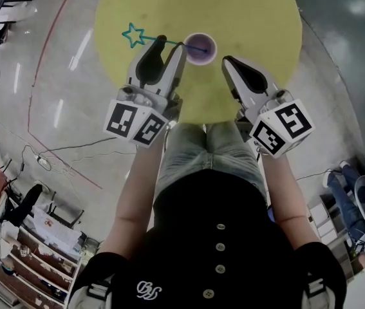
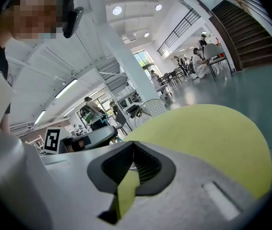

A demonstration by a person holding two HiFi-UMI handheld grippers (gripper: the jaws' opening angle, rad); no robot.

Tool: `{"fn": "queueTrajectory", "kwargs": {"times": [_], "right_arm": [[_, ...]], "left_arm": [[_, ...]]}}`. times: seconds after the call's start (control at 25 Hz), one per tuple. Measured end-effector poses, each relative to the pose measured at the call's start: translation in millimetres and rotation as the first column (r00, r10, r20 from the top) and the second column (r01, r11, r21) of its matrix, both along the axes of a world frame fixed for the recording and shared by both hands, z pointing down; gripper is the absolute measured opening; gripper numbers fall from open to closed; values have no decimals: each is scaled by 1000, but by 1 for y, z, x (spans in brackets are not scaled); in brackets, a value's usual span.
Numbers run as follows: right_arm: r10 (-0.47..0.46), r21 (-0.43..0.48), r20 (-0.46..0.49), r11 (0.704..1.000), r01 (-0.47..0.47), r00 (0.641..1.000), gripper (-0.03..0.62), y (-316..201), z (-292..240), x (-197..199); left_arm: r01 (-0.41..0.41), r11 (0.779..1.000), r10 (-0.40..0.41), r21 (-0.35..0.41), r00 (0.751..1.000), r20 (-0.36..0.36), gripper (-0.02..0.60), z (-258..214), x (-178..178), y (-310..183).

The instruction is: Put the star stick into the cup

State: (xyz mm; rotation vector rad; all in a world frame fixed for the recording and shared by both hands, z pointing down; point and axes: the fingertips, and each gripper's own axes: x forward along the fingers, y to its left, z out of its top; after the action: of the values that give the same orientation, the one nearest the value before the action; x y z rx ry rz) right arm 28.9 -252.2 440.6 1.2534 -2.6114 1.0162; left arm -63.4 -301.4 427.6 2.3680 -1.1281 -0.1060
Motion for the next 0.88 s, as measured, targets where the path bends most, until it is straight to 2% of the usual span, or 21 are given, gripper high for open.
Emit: {"fn": "queueTrajectory", "kwargs": {"times": [0.36, 0.72, 0.88], "right_arm": [[10, 58, 15, 998, -11, 1000, 3, 12, -27, -8], [-2, 123, -7, 992, 3, 1000, 3, 23, -59, -25], [-52, 176, -19, 983, 55, 998, 3, 30, -76, -35]], "left_arm": [[20, 1000, -20, 9, 1000, 3, 193, -18, -11, 12], [-26, 994, 29, 110, 999, -25, 192, -61, -20, 44], [-31, 989, 38, 148, 998, -43, 192, -78, -24, 55]]}}
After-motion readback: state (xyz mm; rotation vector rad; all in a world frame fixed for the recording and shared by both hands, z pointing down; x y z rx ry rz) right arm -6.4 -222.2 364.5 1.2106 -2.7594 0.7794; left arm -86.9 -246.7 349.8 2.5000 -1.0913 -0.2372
